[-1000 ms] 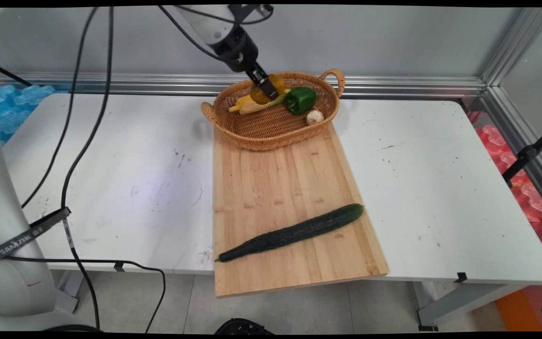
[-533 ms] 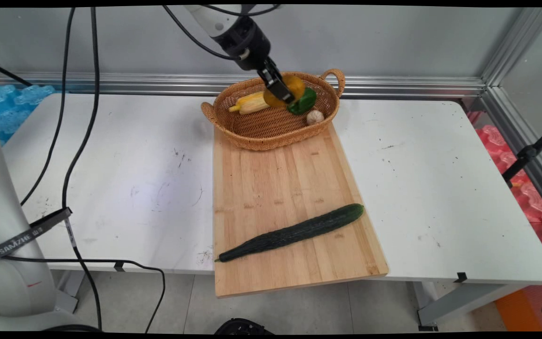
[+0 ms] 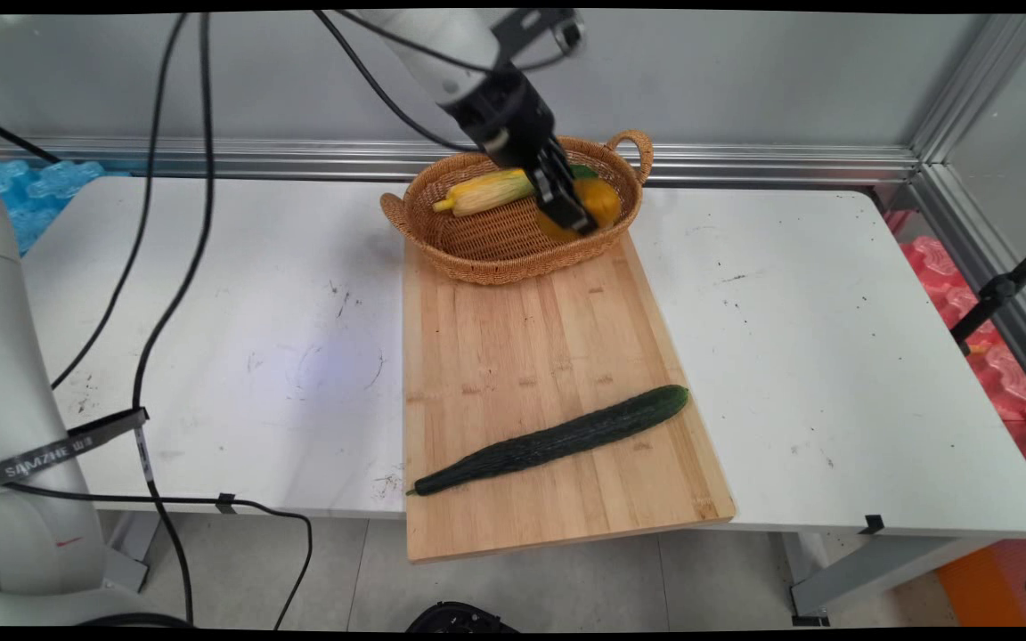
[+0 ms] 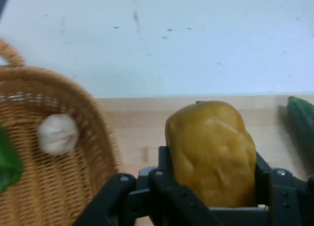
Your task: Place the picked object on the cutting board
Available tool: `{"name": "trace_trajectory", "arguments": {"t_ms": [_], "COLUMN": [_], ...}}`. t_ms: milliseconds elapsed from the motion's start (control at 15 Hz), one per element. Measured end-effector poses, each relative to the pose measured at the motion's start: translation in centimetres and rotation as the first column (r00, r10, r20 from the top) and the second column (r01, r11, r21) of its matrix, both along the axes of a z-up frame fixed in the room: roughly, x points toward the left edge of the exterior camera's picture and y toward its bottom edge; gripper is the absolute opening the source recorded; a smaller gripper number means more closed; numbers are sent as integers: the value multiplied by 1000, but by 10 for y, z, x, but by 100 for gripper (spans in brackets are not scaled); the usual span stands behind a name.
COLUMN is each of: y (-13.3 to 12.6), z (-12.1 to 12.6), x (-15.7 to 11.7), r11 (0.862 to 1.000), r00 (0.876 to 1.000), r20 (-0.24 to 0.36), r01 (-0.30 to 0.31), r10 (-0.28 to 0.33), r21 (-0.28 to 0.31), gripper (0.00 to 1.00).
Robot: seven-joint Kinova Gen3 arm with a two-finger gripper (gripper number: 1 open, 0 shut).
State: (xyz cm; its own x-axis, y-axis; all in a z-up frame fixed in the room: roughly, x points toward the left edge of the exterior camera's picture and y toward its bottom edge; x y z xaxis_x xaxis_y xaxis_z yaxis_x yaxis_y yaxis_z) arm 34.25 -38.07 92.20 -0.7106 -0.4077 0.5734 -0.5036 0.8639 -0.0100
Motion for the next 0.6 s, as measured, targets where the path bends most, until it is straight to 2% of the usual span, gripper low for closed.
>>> {"name": "trace_trajectory", "arguments": {"t_ms": [133,600], "y": [1,-5], "z": [-10,-70], "x": [-11,-49], "r11": [1000,993], "r00": [1000,992], "r20": [3,45], "r01": [26,113], "r10": [-26,-114], "r21": [1,25], "gripper": [0,0]}}
